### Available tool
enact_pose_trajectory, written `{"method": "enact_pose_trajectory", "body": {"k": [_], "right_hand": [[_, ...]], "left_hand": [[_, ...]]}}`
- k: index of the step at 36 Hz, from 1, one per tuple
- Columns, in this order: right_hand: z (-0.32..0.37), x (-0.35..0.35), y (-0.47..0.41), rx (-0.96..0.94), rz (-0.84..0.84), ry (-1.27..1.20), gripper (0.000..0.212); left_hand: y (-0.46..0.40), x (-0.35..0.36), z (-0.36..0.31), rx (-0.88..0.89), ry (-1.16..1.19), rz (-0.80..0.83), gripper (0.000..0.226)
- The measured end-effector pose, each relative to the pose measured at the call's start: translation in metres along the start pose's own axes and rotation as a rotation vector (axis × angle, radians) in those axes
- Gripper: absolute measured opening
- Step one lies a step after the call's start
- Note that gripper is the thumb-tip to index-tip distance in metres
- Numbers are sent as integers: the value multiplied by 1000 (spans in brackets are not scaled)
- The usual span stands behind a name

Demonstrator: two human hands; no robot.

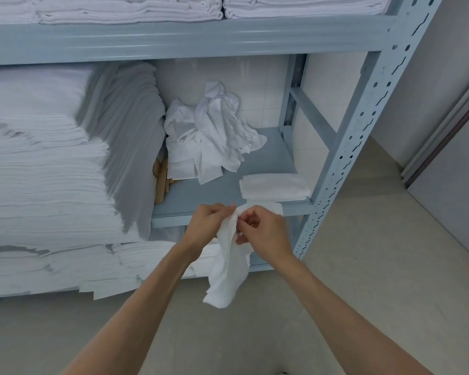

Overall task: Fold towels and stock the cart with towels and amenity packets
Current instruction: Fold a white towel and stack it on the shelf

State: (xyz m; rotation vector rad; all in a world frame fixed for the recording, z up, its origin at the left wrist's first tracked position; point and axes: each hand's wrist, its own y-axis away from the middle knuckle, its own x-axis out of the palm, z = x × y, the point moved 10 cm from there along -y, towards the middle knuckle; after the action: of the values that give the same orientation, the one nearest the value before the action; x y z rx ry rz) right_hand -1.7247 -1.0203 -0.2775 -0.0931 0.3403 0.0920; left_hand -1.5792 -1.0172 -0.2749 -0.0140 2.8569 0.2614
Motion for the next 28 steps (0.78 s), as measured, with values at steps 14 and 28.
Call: {"method": "enact_pose_trajectory", "body": {"k": [14,28], "right_hand": [[2,5,-14,-236,189,268,32],[-38,-73,-13,-102,106,809,58]], "left_hand": [[15,11,-13,194,-276,292,17],[5,-58,-21,279,-227,6,18]]}}
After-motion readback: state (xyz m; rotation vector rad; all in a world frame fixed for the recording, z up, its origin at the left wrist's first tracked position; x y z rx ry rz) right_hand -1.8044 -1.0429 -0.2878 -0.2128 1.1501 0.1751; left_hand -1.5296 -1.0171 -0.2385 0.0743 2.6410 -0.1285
